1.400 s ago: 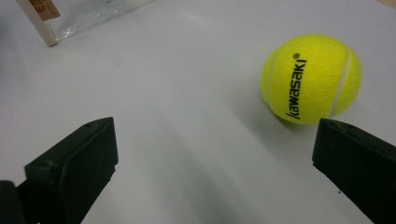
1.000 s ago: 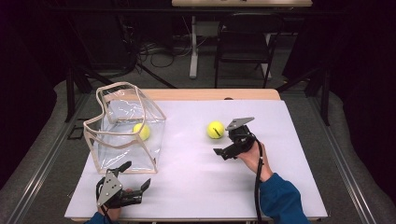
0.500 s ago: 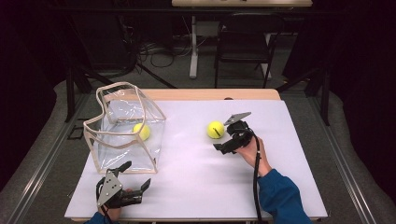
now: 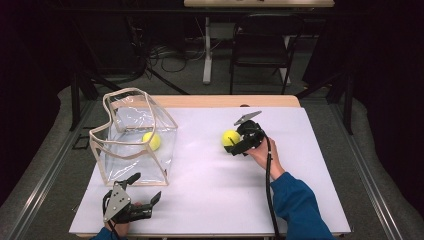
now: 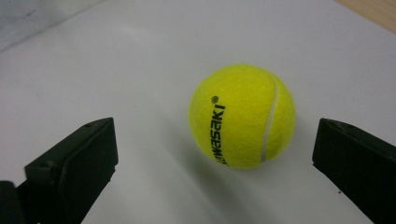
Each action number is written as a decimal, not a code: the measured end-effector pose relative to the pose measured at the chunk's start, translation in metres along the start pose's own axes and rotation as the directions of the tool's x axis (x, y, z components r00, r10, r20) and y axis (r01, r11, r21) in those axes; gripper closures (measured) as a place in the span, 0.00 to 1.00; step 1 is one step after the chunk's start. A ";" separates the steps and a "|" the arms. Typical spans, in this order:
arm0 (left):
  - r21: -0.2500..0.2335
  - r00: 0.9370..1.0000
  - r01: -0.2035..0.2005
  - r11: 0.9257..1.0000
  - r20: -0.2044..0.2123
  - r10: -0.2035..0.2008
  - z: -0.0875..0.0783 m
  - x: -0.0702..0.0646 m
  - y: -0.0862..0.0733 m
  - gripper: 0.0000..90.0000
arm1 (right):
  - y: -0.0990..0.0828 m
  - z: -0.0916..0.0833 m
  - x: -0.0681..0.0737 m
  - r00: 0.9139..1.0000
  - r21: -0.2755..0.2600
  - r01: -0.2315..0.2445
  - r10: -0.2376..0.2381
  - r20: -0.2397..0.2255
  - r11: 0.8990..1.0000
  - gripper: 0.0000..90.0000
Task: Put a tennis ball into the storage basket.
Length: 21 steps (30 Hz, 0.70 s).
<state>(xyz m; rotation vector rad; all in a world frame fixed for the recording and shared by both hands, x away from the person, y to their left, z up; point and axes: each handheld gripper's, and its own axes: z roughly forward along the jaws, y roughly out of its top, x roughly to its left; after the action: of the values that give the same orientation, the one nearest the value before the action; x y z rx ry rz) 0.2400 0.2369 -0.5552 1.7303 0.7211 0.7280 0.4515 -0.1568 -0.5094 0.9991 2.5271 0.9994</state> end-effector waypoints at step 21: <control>0.009 1.000 0.004 1.000 0.003 -0.004 0.000 0.001 0.000 0.10 | 0.010 0.033 -0.010 0.998 0.055 -0.055 0.054 0.013 0.997 0.07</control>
<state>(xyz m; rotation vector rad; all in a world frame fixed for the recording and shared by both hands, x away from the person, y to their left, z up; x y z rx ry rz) 0.2406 0.2373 -0.5556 1.7377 0.7262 0.7199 0.4786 -0.1414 -0.5272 1.0912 2.5441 0.9404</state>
